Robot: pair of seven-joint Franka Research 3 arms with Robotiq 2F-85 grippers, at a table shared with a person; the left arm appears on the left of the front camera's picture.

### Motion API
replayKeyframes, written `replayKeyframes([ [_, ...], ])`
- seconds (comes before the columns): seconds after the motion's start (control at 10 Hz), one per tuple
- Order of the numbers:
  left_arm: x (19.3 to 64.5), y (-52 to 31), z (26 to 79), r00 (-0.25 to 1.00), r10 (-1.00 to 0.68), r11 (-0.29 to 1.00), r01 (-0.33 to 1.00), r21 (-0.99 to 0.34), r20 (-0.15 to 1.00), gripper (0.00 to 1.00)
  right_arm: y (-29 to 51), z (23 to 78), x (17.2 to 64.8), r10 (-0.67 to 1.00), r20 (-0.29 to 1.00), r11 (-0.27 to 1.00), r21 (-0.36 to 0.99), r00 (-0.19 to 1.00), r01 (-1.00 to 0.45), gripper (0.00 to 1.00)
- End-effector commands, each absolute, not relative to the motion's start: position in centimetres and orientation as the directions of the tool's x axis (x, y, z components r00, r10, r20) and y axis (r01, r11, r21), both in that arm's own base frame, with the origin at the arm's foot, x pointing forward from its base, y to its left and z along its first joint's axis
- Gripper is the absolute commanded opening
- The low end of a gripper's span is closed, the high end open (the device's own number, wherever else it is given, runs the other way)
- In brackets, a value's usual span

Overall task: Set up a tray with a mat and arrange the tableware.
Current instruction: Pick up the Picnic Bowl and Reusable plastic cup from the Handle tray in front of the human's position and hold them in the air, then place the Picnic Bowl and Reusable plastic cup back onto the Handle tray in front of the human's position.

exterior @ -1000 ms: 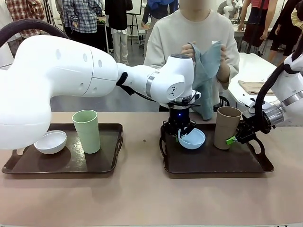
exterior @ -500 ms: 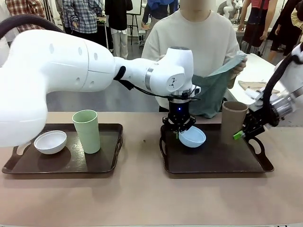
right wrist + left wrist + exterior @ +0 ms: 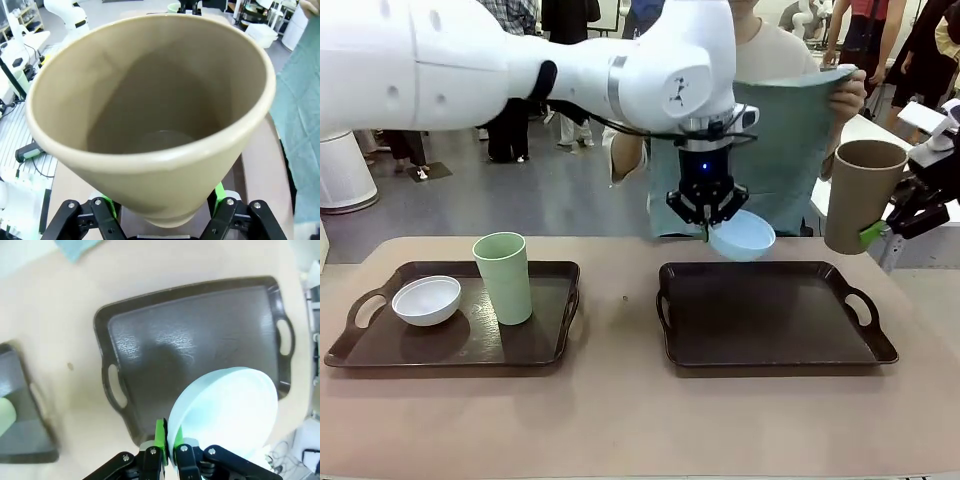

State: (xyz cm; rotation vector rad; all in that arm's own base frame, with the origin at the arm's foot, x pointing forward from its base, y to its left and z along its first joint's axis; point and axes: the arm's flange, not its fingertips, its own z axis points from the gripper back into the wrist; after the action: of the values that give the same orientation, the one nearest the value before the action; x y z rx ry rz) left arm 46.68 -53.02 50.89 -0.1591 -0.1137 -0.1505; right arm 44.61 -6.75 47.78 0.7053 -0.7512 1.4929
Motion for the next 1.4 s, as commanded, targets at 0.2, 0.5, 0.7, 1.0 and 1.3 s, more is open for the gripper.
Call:
replayKeyframes([
  [0.2, 45.0, -51.4, 50.7, 0.981, -0.047, 0.987, 0.075, -0.144, 0.189, 0.07, -6.0, 46.2, 44.5, 0.586, 0.81, -0.038, -0.021, -0.04, -0.999, 0.22],
  [0.5, 45.4, -52.5, 52.0, 0.982, -0.119, 0.98, 0.14, -0.142, 0.148, 0.07, -6.1, 47.9, 43.5, 0.596, 0.801, -0.033, -0.047, -0.057, -0.998, 0.22],
  [0.7, 45.4, -52.5, 52.0, 0.982, -0.119, 0.98, 0.14, -0.142, 0.148, 0.07, -6.1, 47.9, 43.5, 0.596, 0.801, -0.033, -0.047, -0.057, -0.998, 0.22],
  [1.0, 45.4, -52.5, 52.0, 0.982, -0.119, 0.98, 0.14, -0.142, 0.148, 0.07, -6.1, 47.9, 43.5, 0.596, 0.801, -0.033, -0.047, -0.057, -0.998, 0.22],
  [1.3, 45.4, -52.5, 52.0, 0.982, -0.119, 0.98, 0.14, -0.142, 0.148, 0.07, -6.1, 47.9, 43.5, 0.596, 0.801, -0.033, -0.047, -0.057, -0.998, 0.22],
])
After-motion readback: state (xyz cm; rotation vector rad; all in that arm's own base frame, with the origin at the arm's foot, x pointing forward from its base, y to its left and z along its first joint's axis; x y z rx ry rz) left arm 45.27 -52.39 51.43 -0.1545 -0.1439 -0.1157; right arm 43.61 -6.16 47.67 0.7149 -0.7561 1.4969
